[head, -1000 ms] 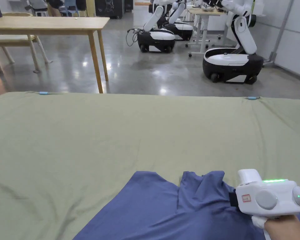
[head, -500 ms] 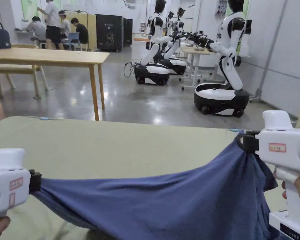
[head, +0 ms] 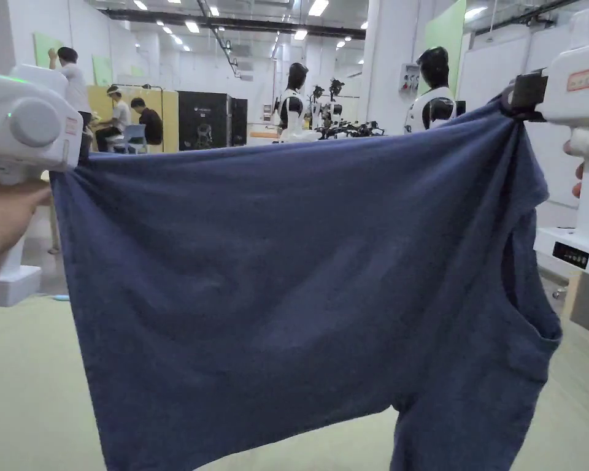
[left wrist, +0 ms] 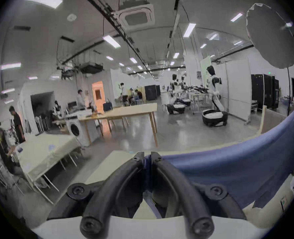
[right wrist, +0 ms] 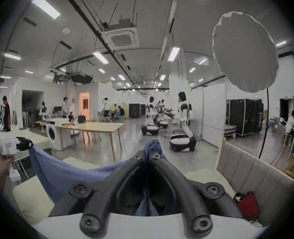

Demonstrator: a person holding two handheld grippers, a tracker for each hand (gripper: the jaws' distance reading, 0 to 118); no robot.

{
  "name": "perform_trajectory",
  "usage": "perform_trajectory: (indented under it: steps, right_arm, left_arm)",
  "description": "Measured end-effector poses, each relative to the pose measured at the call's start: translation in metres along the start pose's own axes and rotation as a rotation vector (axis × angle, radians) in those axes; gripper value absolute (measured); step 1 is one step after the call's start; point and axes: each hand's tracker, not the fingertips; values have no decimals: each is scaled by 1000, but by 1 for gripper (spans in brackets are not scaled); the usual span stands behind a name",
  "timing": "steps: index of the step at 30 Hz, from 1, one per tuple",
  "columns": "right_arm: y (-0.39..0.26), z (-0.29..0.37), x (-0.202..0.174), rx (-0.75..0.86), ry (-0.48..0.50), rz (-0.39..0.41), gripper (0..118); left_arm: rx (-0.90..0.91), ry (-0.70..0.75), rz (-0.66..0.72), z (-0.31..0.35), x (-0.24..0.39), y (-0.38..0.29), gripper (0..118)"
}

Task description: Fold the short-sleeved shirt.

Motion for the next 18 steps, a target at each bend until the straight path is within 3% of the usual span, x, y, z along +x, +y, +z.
perform_trajectory:
  steps: [7,18]
  right_arm:
    - [-8,-29,-3,18,3,-25,4]
    - [-140,-75,10,-120,-58,-79,4]
  left_arm:
    - [47,43,-60,-9,0,13,6]
    - [-71,5,-33,-58,38,-107,6]
